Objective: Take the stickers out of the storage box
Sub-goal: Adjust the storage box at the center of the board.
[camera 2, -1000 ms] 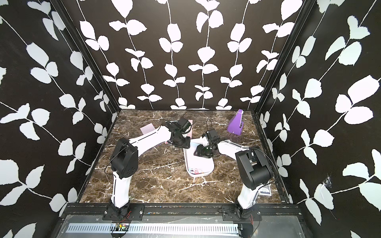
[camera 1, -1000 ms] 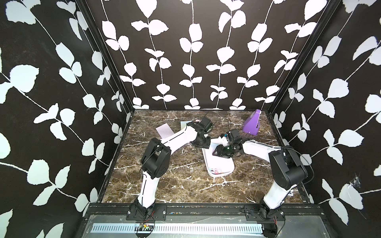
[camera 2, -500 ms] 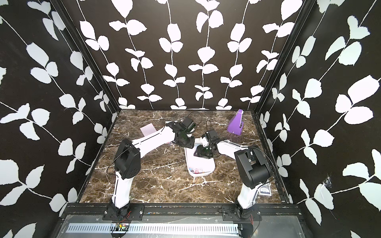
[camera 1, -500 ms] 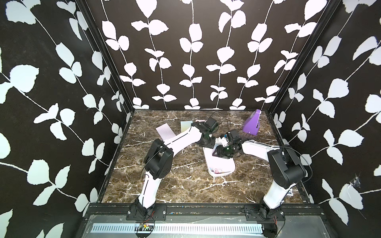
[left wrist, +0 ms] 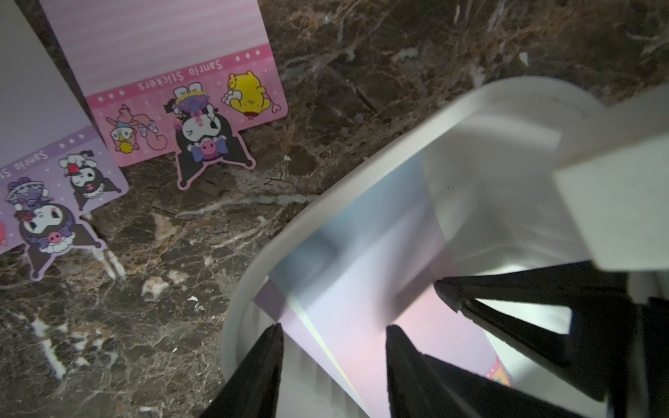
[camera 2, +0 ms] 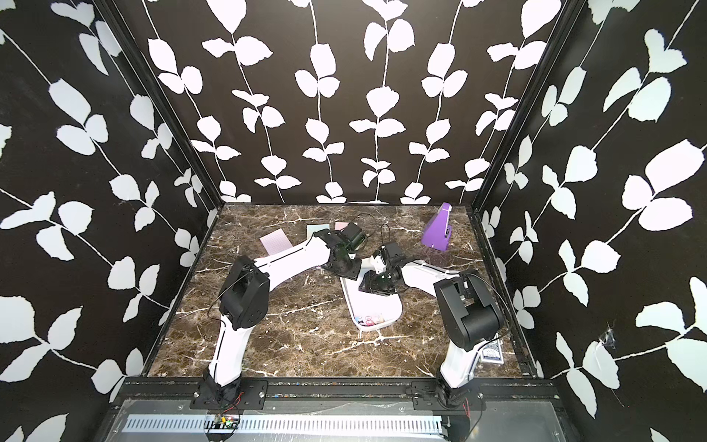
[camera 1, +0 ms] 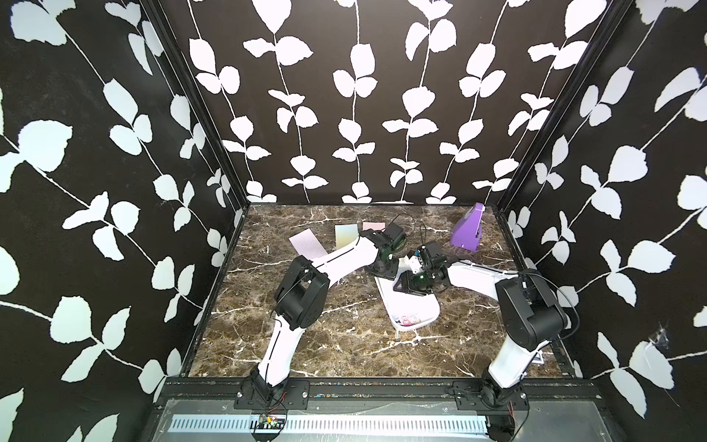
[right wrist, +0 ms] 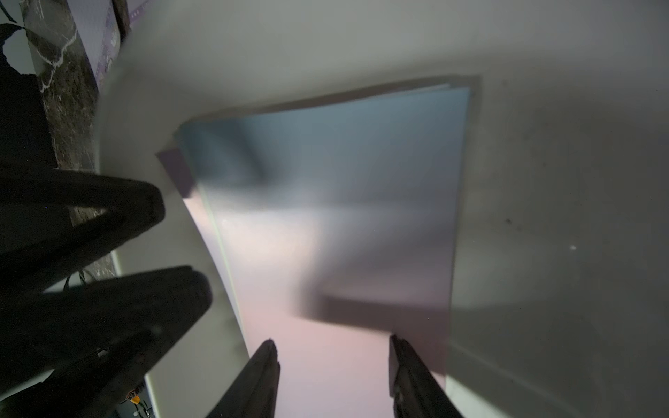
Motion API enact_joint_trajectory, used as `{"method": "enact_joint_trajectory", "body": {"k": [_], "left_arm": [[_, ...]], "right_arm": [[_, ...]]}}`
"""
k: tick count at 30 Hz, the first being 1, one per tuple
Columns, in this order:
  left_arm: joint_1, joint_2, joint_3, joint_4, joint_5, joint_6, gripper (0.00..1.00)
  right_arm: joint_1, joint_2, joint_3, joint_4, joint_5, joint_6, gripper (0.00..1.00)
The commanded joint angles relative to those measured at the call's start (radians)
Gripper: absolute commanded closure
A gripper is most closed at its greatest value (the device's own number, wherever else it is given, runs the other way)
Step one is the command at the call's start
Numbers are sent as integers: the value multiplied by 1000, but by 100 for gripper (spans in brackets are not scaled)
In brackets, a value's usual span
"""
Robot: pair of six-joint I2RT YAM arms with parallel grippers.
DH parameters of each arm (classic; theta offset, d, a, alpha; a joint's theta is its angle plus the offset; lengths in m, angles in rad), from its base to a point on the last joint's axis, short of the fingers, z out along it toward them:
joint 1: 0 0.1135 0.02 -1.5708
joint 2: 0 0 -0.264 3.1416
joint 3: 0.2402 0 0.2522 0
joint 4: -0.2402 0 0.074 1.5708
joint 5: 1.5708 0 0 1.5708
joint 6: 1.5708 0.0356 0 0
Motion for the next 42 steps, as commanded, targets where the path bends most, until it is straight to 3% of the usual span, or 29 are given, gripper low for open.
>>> {"method": "enact_joint_trajectory", "body": {"k": [1,9,16,21,35,42], "left_arm": [[5,-34,-30,10,8,-1,51],[6,-164,-57,61,-5,39,51],[5,-233,-110,141,38,45,50],[6,-244,-174,125,-3,28,48],[5,-213,-270,121,-4,12,45],[7,-164,-279,161,51,1,46]], "right_arm": [[10,-42,6,-53,26,2,49],[9,-123,44,-159,112,-35,48],[38,-103,51,-187,179,-47,47],[53,-78,46,-192,226,-54,40],[70,4,33,-110,178,-27,37],[70,44,14,-11,76,15,37]]}}
